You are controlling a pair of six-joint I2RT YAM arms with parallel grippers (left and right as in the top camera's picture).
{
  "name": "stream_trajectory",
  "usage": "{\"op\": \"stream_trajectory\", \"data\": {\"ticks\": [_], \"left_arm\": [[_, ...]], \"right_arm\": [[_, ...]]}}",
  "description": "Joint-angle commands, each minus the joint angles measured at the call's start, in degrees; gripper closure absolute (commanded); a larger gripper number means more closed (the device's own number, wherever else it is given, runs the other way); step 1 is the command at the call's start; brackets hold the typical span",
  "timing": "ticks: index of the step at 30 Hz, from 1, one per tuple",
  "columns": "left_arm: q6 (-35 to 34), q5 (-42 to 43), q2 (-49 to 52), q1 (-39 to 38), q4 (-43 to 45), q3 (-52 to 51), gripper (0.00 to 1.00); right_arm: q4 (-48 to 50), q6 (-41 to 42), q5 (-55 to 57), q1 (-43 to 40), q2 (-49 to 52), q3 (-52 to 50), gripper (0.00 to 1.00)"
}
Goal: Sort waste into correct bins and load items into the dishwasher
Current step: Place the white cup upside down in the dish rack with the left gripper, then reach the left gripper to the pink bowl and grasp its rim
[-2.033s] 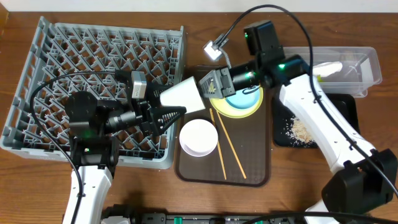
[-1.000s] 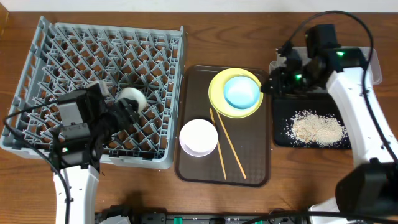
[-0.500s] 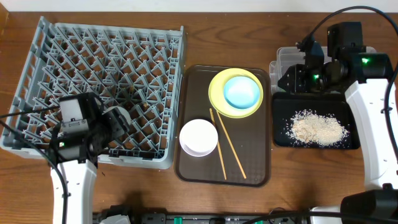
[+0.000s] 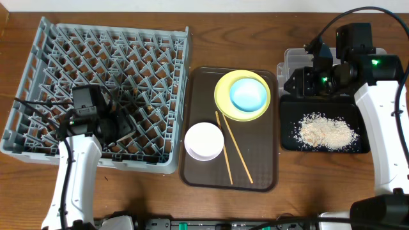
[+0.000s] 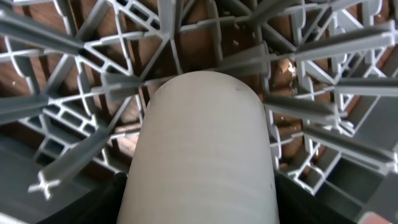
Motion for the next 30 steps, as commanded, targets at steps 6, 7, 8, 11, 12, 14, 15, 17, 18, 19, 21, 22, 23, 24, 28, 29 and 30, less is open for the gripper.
{"op": "stream_trajectory", "data": {"ticks": [6,7,8,11,12,14,15,17,18,19,21,22,23,24,28,29,30], "left_arm": [[0.8,-0.9,-1.9,0.3,1.0,3.9,0.1],[0.8,-0.9,-2.3,0.3,0.4,4.7,0.1],[0.8,-0.9,-2.6,0.3,-0.5,5.6,0.1],[0.8,0.0,-3.7,0.0,-3.2,8.1,0.1],[0.8,0.7,-4.3,-0.4,-3.9,8.9,0.09],[0.8,2.9,-5.6,-2.1,-4.2,9.5,0.09],[0.7,4.0,-6.4,-3.5,-4.0,9.5,0.09],[0.8,4.2,-7.4,-7.1,-4.1,9.5,0.08],[0.8,4.3,-7.6,-9.4,-4.1,9.4,0.09],[0.8,4.3,-7.7,-11.9,-4.2,9.4,0.08],[0.8,4.3,-7.5,-16.6,-4.0,9.4,0.08],[0.8,4.3,-7.3,-19.2,-3.5,9.4,0.08],[0.5,4.6,-7.0,-21.5,-3.5,9.4,0.08],[-0.1,5.6,-6.7,-23.6,-3.3,9.3,0.08],[-0.7,8.3,-3.8,-32.3,0.1,9.1,0.08],[-0.7,8.2,-2.8,-34.3,0.7,9.1,0.08],[-0.7,8.1,-1.7,-36.2,1.3,9.1,0.09]], "right_arm": [[0.4,-0.3,0.1,-1.4,-0.1,0.9,0.15],[0.4,-0.3,0.1,-1.8,-0.1,0.9,0.12],[0.4,-0.3,0.1,-2.3,-0.1,0.9,0.11],[0.3,0.0,0.1,-3.7,-0.1,0.9,0.09],[0.3,0.0,0.1,-4.1,-0.1,0.9,0.08],[0.2,0.0,0.1,-5.0,-0.1,0.9,0.06],[0.0,0.0,0.0,-5.4,-0.1,0.9,0.06],[-0.3,0.0,0.1,-5.8,-0.1,0.9,0.04],[-0.3,0.0,0.1,-6.1,-0.1,0.9,0.04],[-0.3,0.0,0.1,-6.3,-0.1,0.9,0.02],[-0.4,0.0,0.1,-6.6,-0.1,0.9,0.01],[-0.4,0.0,0.0,-6.5,-0.1,0.9,0.01],[-0.5,0.0,0.0,-6.5,-0.1,0.9,0.01],[-0.5,0.0,0.0,-6.5,-0.1,0.9,0.01],[-0.9,0.0,0.0,-6.5,-0.1,0.9,0.01],[-1.0,0.0,0.0,-6.5,-0.1,0.9,0.01],[-1.0,0.0,0.0,-6.5,-0.1,0.9,0.01]]}}
